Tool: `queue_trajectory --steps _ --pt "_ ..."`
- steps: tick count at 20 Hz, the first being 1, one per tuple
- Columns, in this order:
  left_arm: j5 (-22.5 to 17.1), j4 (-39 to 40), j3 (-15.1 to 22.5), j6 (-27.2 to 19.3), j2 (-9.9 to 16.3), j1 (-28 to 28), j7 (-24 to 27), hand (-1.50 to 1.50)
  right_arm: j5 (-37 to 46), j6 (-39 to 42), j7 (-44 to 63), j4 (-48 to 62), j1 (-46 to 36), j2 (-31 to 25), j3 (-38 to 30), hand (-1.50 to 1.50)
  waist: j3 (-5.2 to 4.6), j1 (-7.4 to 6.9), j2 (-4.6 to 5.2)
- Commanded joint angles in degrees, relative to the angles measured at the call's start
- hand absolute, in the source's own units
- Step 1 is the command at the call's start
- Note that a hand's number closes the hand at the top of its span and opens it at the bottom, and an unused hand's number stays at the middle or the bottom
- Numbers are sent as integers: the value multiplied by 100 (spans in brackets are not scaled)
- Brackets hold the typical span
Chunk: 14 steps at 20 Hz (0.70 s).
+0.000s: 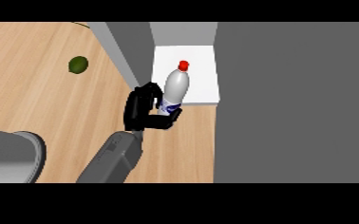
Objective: Pick up the bottled water, place it into the cabinet and close the cabinet
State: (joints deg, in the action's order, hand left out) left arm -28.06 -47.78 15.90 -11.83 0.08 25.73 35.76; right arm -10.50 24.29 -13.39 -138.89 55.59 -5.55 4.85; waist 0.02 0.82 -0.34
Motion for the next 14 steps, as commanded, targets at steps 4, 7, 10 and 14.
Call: queue_trajectory --steps 4,7,10,14 --pt "-477 -720 1018 -1659 -8 840 -995 150 -488 60 92 -225 -76 -62 -318 -150 0 61 16" --pt "-213 -338 1038 -1938 -8 1401 -1319 150 -450 44 -32 37 -341 30 -372 -150 1 40 27" --pt "-475 377 975 -2188 -8 2046 -1530 150 -447 105 93 -188 -230 14 -279 -150 -2 132 49" --pt "-938 1099 920 -2507 -8 2383 -984 150 -487 13 336 -301 -521 -9 -293 -150 -9 263 124"
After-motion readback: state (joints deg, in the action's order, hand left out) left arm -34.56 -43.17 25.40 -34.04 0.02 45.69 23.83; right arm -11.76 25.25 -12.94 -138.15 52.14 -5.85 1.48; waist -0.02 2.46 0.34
